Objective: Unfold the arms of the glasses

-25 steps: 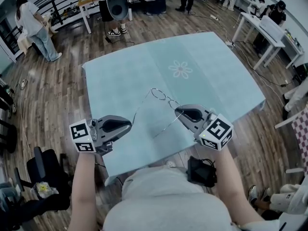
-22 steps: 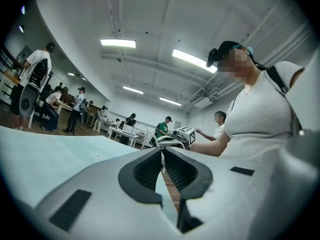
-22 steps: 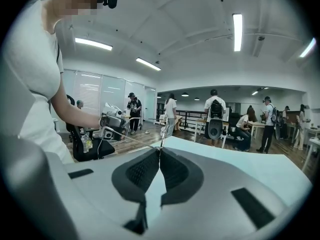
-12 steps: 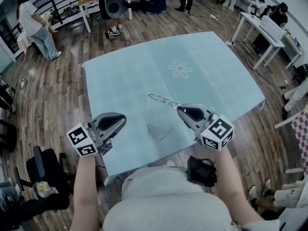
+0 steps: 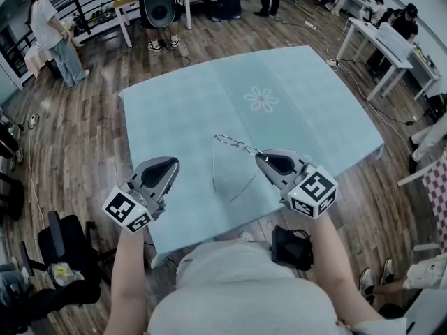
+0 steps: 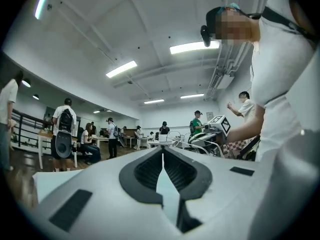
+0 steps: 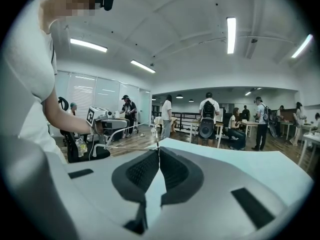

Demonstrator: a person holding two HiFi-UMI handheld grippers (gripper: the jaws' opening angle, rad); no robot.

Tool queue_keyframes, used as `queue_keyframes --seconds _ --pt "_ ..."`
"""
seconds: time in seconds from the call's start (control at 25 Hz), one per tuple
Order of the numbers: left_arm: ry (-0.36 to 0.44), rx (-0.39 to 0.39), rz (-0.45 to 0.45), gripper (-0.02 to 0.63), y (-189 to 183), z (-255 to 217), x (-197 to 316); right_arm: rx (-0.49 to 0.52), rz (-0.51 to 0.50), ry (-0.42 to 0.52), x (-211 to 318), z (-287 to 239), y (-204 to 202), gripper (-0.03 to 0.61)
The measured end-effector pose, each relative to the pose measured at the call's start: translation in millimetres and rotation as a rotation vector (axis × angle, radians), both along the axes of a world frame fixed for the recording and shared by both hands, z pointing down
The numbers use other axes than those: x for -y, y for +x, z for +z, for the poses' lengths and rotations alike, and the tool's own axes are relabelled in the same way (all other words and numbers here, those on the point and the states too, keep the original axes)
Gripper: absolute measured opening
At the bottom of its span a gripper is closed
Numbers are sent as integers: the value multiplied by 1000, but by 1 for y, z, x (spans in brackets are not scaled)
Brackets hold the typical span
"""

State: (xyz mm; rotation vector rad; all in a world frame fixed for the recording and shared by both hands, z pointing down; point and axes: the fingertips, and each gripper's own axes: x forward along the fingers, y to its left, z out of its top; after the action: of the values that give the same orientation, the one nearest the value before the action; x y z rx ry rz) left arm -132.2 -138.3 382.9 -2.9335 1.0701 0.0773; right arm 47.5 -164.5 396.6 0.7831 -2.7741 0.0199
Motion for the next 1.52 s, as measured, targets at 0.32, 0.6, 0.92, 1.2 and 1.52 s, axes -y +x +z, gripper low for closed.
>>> queue_keyframes --seconds 0.32,0.6,0.92,1.2,1.52 --pt "65 72 -163 8 1 -1 10 -6 53 -7 -1 4 1 11" --pt "113 77 -303 8 -2 -10 18 10 150 -23 6 6 3 11" --pt "202 60 -373 8 3 -22 13 76 210 -22 8 2 -1 11" --pt "244 73 -434 8 6 -28 16 97 280 18 15 -4 -2 11" --pt "257 97 -446 6 19 -27 21 125 320 29 12 -3 -7 11"
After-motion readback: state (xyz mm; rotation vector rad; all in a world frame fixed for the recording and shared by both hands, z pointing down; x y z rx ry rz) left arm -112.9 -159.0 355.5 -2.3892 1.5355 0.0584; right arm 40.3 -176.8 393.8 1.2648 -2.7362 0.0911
